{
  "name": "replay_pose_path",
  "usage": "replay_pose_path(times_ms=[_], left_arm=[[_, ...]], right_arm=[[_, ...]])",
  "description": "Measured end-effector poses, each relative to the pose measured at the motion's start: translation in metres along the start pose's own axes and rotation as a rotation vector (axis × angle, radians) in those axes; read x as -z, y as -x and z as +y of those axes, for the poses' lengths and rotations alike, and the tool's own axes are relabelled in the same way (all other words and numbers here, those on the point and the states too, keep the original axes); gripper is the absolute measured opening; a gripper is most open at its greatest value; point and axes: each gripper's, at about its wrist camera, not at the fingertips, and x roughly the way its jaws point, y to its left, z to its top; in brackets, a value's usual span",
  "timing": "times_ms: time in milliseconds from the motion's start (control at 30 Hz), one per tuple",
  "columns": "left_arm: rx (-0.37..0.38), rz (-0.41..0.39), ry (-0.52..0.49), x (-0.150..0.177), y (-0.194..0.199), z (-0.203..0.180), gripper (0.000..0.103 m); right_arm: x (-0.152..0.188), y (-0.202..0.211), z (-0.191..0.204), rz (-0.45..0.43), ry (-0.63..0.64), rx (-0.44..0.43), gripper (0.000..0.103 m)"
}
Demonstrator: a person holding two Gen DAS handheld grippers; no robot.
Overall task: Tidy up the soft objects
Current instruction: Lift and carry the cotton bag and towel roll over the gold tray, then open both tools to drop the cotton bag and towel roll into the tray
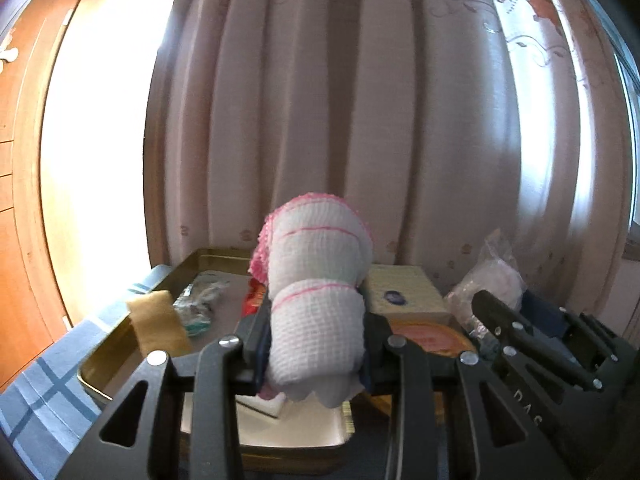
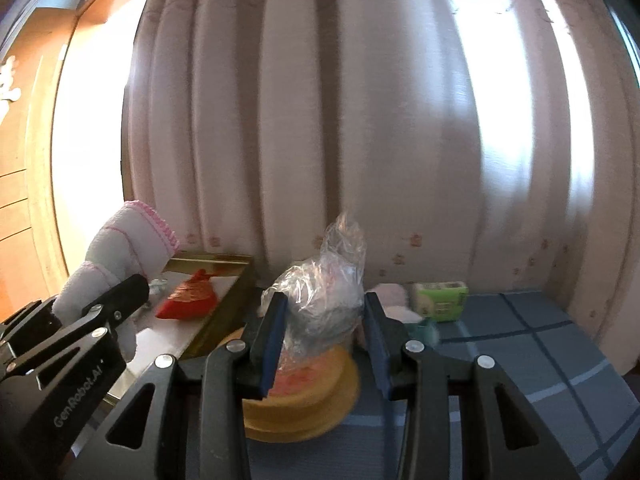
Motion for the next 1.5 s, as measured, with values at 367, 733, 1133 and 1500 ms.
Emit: replay_pose_path(times_ms=[367, 733, 1133, 1500], left_arm=[[-0.055, 0.022, -0.011, -0.007, -0.014, 0.047, 0.033], [-0.096, 0.141, -0.003, -0.016, -0.05, 0.075, 0.033], [-0.127, 0.214, 0.008, -0.016, -0.064, 0.08, 0.033], [-0.29, 0.137, -0.005, -0.013, -0.047, 0.076, 0.071]], right_arm=[[-0.008, -0.026, 0.061, 0.002, 0.047, -0.108, 0.041], [-0.015, -0.073, 0.103, 0.108, 0.073, -0.223, 0.041], [-0.015, -0.113, 0.096, 0.236, 0.014, -0.343, 0.043], [-0.009, -0.118, 0.086, 0.268, -0.062, -0.433, 0.046]])
